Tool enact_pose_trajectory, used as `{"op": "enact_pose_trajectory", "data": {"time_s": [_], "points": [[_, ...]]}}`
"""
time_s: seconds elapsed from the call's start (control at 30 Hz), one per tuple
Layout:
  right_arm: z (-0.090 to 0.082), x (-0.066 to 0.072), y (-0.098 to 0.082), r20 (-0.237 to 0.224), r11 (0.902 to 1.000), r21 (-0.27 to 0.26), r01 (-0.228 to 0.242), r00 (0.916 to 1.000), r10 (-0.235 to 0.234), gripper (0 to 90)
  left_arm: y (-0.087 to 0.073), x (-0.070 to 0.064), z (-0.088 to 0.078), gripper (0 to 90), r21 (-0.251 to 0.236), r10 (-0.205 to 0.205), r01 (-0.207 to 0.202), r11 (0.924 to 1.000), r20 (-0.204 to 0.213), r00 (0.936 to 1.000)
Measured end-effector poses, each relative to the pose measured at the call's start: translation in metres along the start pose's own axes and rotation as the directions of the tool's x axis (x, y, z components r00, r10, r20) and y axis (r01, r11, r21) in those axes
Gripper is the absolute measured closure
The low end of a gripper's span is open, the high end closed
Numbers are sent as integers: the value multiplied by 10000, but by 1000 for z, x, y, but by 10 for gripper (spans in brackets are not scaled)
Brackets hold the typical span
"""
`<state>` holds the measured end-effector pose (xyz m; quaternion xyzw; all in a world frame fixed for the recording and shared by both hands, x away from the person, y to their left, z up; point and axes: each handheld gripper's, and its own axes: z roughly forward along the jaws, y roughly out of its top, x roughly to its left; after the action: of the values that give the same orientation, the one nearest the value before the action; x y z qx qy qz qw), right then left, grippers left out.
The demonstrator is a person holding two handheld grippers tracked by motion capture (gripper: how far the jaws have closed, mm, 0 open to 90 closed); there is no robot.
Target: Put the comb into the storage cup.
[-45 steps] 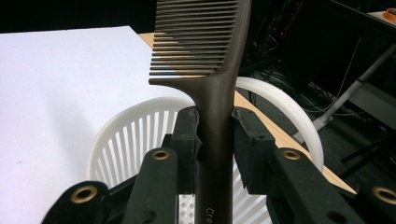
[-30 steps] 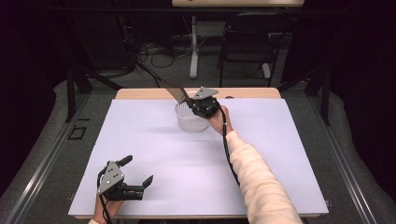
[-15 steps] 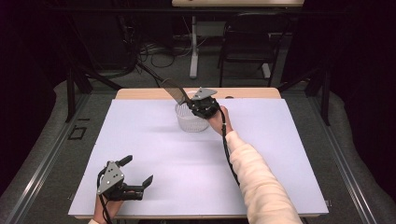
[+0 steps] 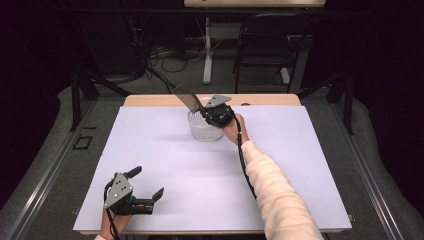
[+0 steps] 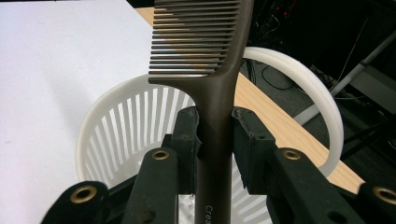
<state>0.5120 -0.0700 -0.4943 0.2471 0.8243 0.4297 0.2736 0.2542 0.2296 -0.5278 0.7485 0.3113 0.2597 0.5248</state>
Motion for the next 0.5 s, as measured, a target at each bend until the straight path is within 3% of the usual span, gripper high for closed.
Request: {"op": "enact_pose_trajectory", "data": {"time_s": [0.5], "points": [[2,1,-1,-24,9999,152,43,10000,-42,715,0,0,0,3,-2,22,-22,10000,-6,10000]]}}
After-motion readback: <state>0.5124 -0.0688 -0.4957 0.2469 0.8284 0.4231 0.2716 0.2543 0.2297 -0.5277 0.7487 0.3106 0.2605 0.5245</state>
